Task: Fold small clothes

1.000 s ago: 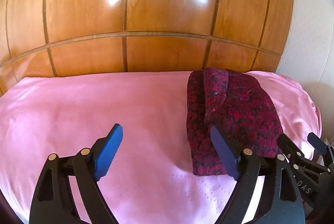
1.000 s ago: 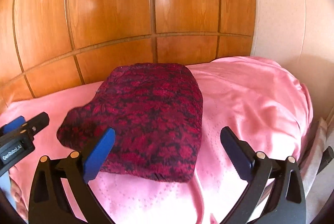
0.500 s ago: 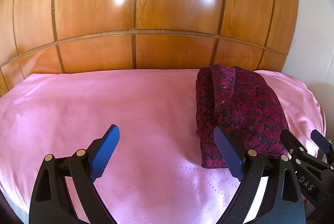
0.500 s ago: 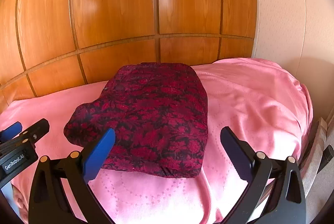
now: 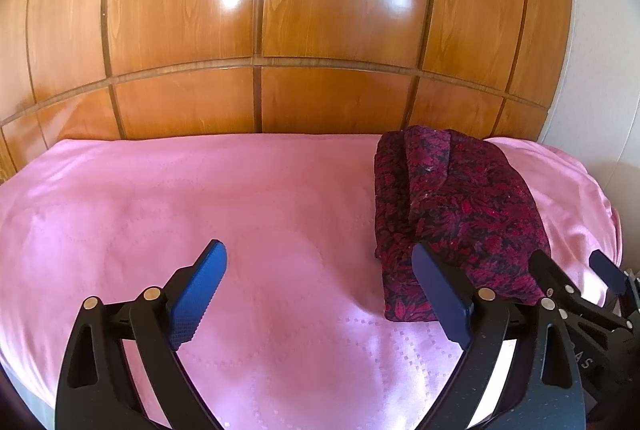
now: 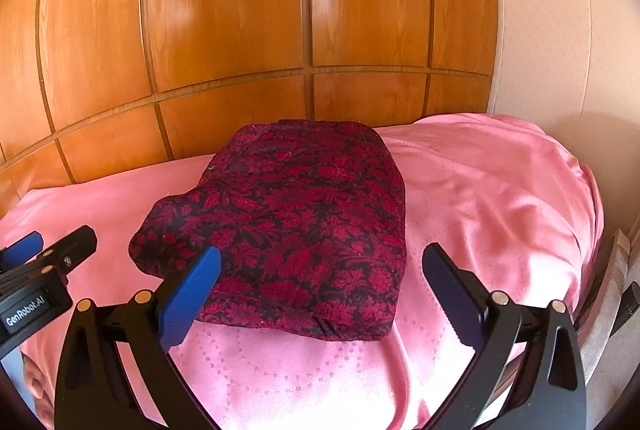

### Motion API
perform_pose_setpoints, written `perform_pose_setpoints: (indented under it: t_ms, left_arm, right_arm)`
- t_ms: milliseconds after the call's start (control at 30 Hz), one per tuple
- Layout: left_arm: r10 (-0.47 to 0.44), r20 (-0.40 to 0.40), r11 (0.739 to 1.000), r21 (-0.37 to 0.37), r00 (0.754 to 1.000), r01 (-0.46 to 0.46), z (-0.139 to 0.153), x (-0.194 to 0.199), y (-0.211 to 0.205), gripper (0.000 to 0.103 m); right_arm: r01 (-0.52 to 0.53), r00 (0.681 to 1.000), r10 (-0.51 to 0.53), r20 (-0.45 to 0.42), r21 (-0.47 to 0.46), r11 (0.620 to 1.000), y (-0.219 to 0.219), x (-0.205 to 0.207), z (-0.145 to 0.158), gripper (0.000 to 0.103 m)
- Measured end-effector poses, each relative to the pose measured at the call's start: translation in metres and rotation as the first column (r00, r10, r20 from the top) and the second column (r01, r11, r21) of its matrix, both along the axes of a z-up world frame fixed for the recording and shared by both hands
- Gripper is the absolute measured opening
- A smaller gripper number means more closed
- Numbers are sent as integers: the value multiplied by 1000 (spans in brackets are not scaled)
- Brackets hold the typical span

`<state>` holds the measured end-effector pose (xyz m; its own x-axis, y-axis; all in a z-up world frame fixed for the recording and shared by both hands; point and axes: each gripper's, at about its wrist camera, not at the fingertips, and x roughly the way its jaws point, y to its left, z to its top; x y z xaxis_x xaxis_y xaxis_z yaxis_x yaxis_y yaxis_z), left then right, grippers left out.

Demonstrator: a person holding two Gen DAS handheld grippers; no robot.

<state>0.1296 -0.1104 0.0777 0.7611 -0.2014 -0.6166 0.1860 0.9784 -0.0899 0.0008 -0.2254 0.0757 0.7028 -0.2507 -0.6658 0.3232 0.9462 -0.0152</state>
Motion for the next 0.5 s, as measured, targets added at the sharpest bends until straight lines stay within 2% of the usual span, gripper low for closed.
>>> perform_pose_setpoints:
  t_ms: [233, 333, 400, 500]
  left_arm:
    - [-8, 3, 1000, -6, 1000, 8, 2, -1, 1, 93]
    - [-18, 29, 1000, -7, 999, 18, 4, -3, 0, 93]
    - [-12, 42, 1000, 13, 999, 12, 5, -3, -1, 88]
    - [-9, 34, 1000, 19, 999, 9, 4, 0, -1, 88]
  right_arm:
    - [-3, 1000, 3, 3, 7, 1000, -2, 2, -1, 101]
    - [-4, 1000, 4, 3, 16, 1000, -2, 3, -1, 101]
    - [-8, 1000, 8, 1, 19, 1000, -2, 4, -2, 101]
    - [-12, 1000, 12, -4, 20, 1000, -1, 5, -4, 101]
